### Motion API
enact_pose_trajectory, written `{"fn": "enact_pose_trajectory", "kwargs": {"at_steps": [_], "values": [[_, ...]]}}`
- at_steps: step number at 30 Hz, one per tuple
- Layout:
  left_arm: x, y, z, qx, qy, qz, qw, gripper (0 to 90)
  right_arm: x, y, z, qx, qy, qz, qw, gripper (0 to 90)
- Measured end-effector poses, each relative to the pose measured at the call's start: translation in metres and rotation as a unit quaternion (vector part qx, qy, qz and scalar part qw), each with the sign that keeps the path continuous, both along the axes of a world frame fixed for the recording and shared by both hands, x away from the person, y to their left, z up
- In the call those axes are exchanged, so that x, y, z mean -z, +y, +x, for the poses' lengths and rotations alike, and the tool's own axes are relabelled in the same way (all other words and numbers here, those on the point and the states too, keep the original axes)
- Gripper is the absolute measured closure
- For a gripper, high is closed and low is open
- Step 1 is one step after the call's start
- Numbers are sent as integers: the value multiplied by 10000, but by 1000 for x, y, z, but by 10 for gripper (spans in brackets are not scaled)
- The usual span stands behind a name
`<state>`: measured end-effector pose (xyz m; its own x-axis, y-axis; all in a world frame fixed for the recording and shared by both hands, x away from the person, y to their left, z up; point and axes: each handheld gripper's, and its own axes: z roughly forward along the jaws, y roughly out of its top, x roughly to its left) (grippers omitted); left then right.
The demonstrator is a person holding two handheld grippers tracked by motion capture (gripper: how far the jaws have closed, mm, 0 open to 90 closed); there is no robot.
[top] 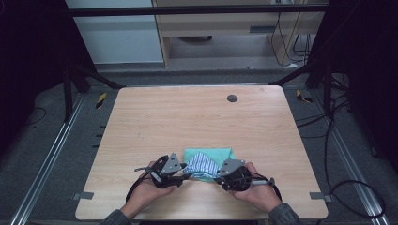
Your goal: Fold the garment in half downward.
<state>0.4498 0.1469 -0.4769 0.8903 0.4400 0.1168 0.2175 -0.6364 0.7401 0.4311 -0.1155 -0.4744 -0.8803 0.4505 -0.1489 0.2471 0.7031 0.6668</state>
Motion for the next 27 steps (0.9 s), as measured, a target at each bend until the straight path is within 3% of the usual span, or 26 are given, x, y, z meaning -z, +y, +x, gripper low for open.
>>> {"fn": "enact_pose_trajectory", "kwargs": {"at_steps": [1,4,5,6,7,8,11,19,21,23,27], "values": [[1,-2,1,17,27,68,10000,564,-1,1,0,19,15,30,10000,630],[4,-4,0,160,109,262,9995,637,-2,5,0,-28,5,18,10000,634],[5,-5,-1,183,116,302,9993,719,-1,6,-1,-72,6,-13,10000,672],[6,-5,-1,233,114,335,9991,719,-1,6,-1,-72,6,-13,10000,672],[7,-4,-2,248,142,330,9990,762,0,7,-2,-159,44,-75,9998,727],[7,-4,-2,248,142,330,9990,806,0,7,-2,-159,44,-75,9998,727],[9,-4,-5,243,140,322,9991,839,2,7,-4,-198,49,-184,9996,828],[12,-2,-10,373,105,534,9978,854,4,10,-9,-355,81,-378,9986,875],[12,-3,-11,345,130,517,9980,845,5,11,-10,-393,102,-407,9983,869],[11,-3,-14,289,149,444,9985,772,5,9,-11,-327,113,-298,9990,815],[5,3,-17,107,250,242,9993,555,2,-2,-13,-99,225,-115,9996,574]]}}
